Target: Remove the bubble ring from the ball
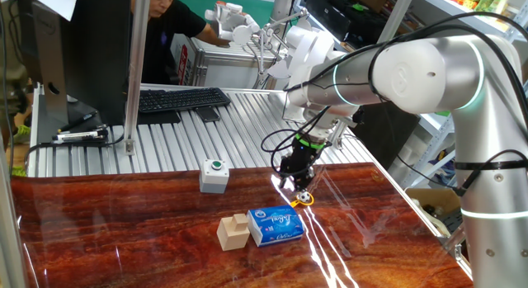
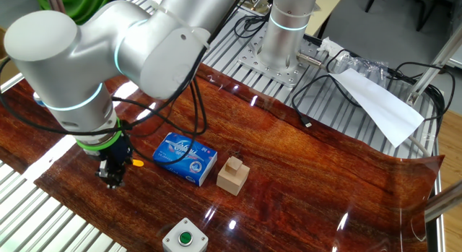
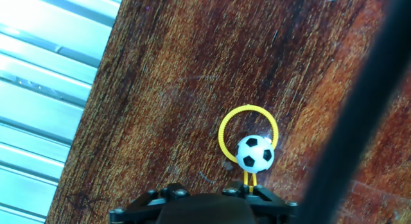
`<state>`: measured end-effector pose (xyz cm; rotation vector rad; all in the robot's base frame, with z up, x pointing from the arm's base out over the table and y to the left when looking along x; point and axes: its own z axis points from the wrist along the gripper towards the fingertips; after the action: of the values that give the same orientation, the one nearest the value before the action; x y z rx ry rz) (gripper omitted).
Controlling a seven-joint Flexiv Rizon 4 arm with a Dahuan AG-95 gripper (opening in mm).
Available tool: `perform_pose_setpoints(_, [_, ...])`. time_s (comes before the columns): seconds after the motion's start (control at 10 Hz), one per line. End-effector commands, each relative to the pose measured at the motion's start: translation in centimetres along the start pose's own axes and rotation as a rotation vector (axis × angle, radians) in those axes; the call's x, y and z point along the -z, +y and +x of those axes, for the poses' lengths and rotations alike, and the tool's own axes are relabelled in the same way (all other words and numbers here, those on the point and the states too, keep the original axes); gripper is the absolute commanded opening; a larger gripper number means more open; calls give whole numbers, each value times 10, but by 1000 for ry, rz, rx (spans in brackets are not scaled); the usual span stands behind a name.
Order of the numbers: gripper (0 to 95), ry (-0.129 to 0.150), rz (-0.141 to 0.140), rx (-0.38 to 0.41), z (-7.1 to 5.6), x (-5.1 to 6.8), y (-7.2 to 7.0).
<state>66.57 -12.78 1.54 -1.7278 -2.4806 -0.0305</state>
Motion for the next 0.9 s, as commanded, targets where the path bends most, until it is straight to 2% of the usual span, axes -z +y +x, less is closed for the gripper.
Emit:
perform_pose_setpoints(0.1, [380, -2, 0, 7, 0, 1, 0])
perform_pose_setpoints(0.2, [190, -20, 7, 10, 0, 1, 0])
perform_pose_setpoints(0.3, [0, -18, 7, 8, 0, 1, 0])
perform_pose_setpoints(0.9, [0, -18, 6, -32, 0, 1, 0])
